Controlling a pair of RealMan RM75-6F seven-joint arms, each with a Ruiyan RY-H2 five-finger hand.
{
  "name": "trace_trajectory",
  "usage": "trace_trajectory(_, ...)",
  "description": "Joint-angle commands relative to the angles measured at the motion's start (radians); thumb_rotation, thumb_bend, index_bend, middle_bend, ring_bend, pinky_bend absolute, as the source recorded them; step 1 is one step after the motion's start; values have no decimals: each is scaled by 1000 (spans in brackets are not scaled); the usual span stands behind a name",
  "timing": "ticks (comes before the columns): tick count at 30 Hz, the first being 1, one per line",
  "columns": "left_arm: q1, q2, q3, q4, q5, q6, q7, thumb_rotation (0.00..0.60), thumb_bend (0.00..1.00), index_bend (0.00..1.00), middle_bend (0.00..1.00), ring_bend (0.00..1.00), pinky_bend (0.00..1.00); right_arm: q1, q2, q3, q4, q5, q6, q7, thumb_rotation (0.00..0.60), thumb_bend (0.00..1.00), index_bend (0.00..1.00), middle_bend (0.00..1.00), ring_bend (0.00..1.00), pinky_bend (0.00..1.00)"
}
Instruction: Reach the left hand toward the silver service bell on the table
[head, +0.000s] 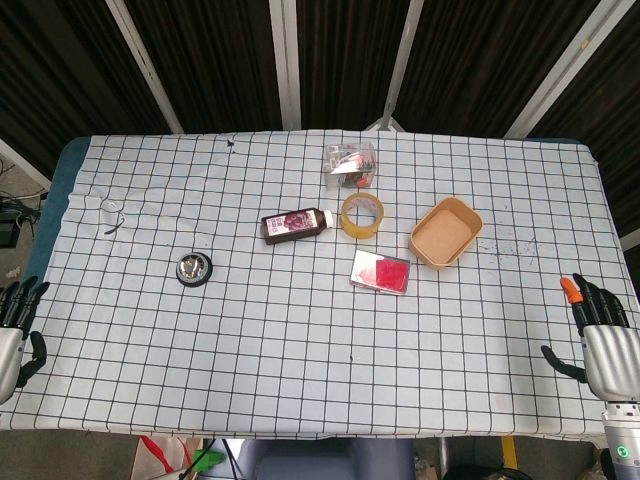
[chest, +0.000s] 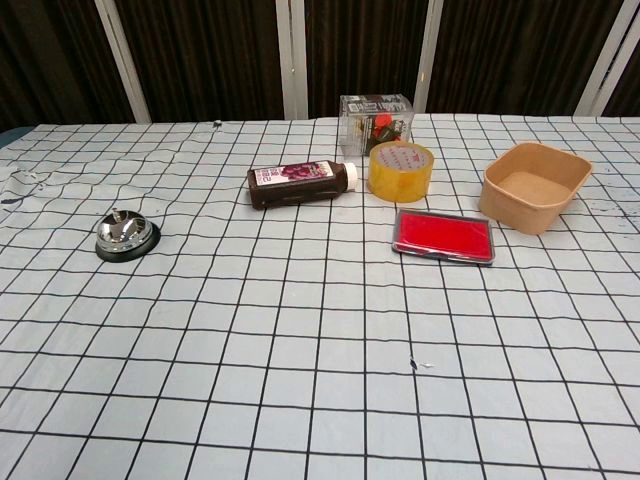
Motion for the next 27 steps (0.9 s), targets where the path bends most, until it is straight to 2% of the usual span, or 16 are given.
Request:
trace_trajectory(1, 0, 0, 1, 0, 0, -2, 1, 600, 1000, 0, 25, 0, 2, 0, 0, -1, 0, 0, 0, -1, 600, 248, 58, 29, 88, 97)
trace_trajectory(10, -5, -2, -1, 3, -1, -11, -1, 600, 1000, 0, 26, 0, 3, -5, 3, -1, -4, -4, 9, 2, 600, 248, 58, 28, 88, 97)
trace_trajectory(17, -29, -13, 5, 11, 6, -56, 13, 600, 1000, 0, 25, 0, 3, -3, 5, -5, -6, -6, 0, -2, 600, 248, 58, 29, 88, 97)
trace_trajectory(27, -91, -34, -29, 11, -18, -127, 49, 600, 1000, 0, 25, 0, 3, -4, 3, -2, -3, -5, 4, 4, 600, 248, 58, 28, 88, 97)
